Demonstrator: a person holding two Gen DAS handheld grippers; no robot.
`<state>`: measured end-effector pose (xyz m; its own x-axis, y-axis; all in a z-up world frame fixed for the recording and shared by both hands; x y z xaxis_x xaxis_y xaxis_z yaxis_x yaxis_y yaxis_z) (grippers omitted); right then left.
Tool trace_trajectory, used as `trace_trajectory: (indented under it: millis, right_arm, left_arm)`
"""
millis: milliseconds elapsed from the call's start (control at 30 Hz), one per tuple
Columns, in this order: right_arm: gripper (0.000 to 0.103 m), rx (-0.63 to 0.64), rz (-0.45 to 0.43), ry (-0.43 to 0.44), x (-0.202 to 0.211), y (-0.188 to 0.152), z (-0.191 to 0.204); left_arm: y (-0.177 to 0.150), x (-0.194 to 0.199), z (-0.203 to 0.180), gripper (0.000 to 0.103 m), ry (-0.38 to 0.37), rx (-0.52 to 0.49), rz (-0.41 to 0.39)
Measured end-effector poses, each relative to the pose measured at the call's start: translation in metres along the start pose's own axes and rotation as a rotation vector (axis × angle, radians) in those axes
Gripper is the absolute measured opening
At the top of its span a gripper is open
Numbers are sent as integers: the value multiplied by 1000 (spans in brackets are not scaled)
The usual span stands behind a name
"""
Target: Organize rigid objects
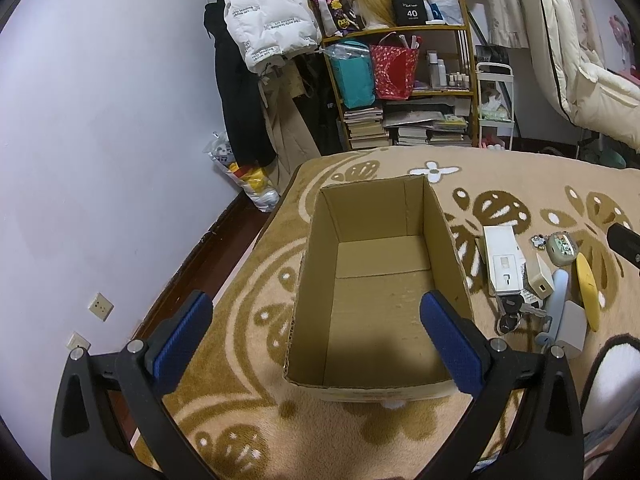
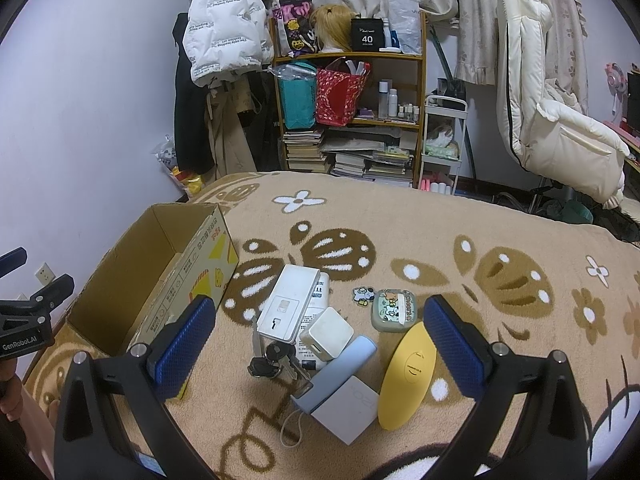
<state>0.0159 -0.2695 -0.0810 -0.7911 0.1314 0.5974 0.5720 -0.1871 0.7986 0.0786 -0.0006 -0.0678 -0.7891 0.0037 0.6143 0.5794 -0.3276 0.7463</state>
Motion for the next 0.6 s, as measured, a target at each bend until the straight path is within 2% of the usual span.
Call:
trace_trajectory:
  millis: [600]
  right_arm:
    - [103,1,3,-1,0,0,-1]
  left_arm:
    - [-1,-3,-1,102,3,-7,17]
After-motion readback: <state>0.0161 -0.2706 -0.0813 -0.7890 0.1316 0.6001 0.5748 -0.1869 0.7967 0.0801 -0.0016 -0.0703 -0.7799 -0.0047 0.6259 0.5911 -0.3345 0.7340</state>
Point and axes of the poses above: each gripper's, at about its wrist camera, not at the fingertips, and x roughly against the way its jaws point, z to its left, y to its top, the point moved 10 cm from there along -x, roughly the way its jaws point, and after that the axes turned 1 degree about -z, right-handed, at the moved point
